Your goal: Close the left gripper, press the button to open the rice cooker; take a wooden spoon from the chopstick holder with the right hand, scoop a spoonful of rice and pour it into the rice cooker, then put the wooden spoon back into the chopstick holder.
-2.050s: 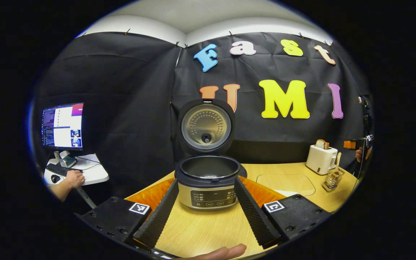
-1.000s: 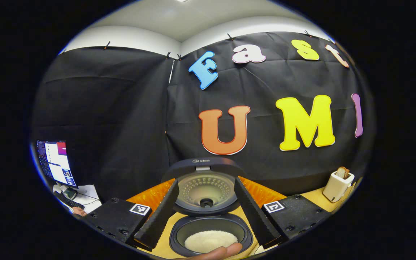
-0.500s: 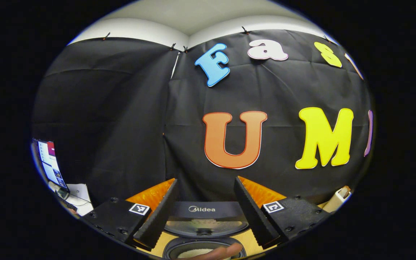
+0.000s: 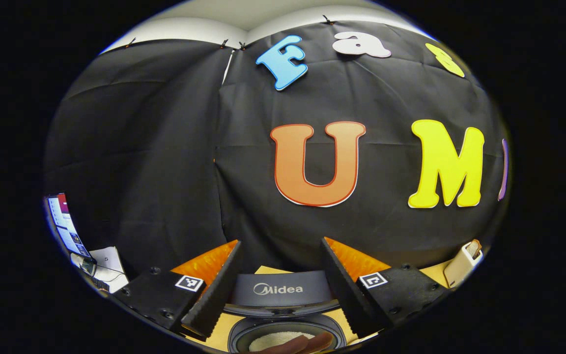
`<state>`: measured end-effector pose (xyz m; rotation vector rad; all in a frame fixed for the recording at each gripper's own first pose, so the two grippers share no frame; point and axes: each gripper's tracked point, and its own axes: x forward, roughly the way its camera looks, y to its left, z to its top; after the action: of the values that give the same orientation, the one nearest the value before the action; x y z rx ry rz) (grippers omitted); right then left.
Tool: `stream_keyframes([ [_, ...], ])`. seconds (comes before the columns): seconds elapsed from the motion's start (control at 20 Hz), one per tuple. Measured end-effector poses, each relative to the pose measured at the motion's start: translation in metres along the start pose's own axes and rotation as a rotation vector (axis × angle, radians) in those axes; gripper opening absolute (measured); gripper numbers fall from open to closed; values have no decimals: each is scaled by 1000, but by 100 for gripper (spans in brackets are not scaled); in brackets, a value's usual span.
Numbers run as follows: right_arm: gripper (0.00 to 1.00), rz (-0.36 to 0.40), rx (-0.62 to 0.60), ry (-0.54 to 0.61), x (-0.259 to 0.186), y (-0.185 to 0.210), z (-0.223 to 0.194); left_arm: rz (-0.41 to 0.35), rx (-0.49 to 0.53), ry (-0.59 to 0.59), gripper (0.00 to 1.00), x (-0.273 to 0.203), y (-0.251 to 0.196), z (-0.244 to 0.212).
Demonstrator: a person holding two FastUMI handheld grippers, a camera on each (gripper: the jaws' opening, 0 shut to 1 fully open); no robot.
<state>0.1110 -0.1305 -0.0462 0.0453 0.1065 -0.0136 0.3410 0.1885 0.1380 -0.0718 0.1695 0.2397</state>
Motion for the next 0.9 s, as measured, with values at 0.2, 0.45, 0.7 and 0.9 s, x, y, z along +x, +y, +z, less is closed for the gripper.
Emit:
stream_keyframes([
  [0.2, 95, -8, -42, -9, -15, 5, -5, -6, 13, -19, 99, -27, -2, -11],
  [0.45, 97, 25, -54, -8, -42, 24, -14, -31, 25, -8, 99, -67, -10, -39],
  [0.7, 95, 30, -43, -20, -74, 35, -12, -77, 25, 37, 99, -101, -16, -77],
  [0.9, 97, 24, -27, -40, -95, 44, -9, -84, 19, 43, 99, -120, -18, -105],
])
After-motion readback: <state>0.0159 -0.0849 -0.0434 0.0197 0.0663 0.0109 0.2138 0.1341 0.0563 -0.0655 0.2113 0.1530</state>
